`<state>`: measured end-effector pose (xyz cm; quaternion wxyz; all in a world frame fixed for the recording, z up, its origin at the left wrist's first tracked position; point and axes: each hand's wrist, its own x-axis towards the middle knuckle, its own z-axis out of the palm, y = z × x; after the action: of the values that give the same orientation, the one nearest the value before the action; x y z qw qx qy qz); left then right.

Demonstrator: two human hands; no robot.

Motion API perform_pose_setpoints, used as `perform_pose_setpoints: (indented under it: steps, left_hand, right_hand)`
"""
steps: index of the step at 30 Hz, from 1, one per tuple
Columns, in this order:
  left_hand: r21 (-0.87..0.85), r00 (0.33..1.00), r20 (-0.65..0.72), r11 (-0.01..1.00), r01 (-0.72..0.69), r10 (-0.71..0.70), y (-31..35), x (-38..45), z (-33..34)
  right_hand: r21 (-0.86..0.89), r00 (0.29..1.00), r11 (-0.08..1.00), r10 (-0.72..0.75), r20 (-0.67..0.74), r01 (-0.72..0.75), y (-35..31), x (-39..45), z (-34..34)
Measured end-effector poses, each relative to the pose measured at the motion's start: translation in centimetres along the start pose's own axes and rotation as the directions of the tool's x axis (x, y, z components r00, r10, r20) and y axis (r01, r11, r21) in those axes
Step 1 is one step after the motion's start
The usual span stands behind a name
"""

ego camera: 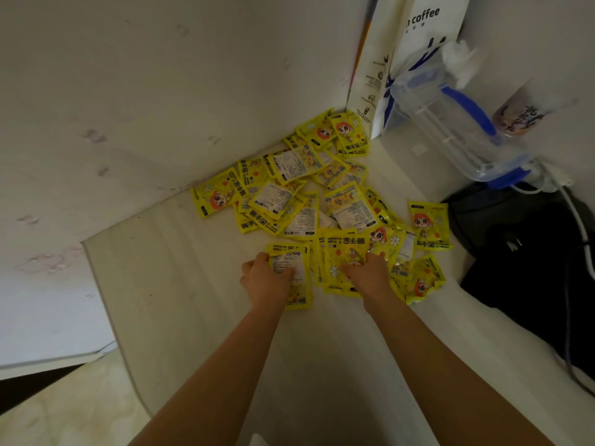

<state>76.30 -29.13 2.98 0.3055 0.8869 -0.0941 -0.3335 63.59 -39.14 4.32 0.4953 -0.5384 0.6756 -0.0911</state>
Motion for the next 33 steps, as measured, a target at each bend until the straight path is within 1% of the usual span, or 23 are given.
perform_pose_setpoints:
  steps: [4,9,12,17,20,23,26,28,33]
  left_hand:
    - [-0.073,1.000,0.020,0.997,0.014,-0.012,0.8,-0.4,0.7]
    - [-0.166,0.999,0.011,0.985,0.038,-0.036,0.6,-0.1,0.8]
    - [-0.251,0.997,0.012,0.964,0.081,-0.081,0.3,-0.6,0.2]
    - [-0.355,0.999,0.006,0.934,0.038,-0.038,-0.7,-2.1,-0.5]
    - [-0.468,0.998,0.057,0.881,0.063,-0.041,-1.6,-3.1,-1.1]
    - [-0.558,0.991,0.118,0.822,0.115,-0.058,-2.6,-4.2,-1.6]
    - [-0.606,0.988,0.141,0.783,0.142,-0.070,-3.5,-5.5,-1.9]
    - [-0.632,0.985,0.160,0.760,0.150,-0.061,-4.0,-6.4,-2.1]
    - [-0.645,0.977,0.208,0.746,0.165,-0.036,-5.9,-8.0,-2.8]
  right_hand:
    - [0.006,1.000,1.000,0.001,-0.008,-0.001,0.3,0.0,0.3]
    - [0.009,0.999,0.999,-0.036,-0.027,0.036,0.8,-0.3,0.2]
    - [0.020,0.998,0.998,-0.059,-0.018,0.060,0.8,-0.7,-0.2]
    - [0.026,0.993,0.992,-0.120,-0.002,0.120,1.1,-1.8,-1.2]
    - [0.013,0.990,0.990,-0.143,-0.009,0.143,1.5,-2.5,-2.1]
    - [0.014,0.991,0.991,-0.135,-0.009,0.135,2.2,-3.4,-3.0]
    - [0.051,0.990,0.989,-0.141,-0.033,0.142,3.0,-4.7,-3.9]
    - [0.080,0.992,0.990,-0.112,-0.050,0.116,3.8,-5.7,-4.4]
    - [0.113,0.994,0.992,-0.047,-0.095,0.058,6.1,-8.7,-4.9]
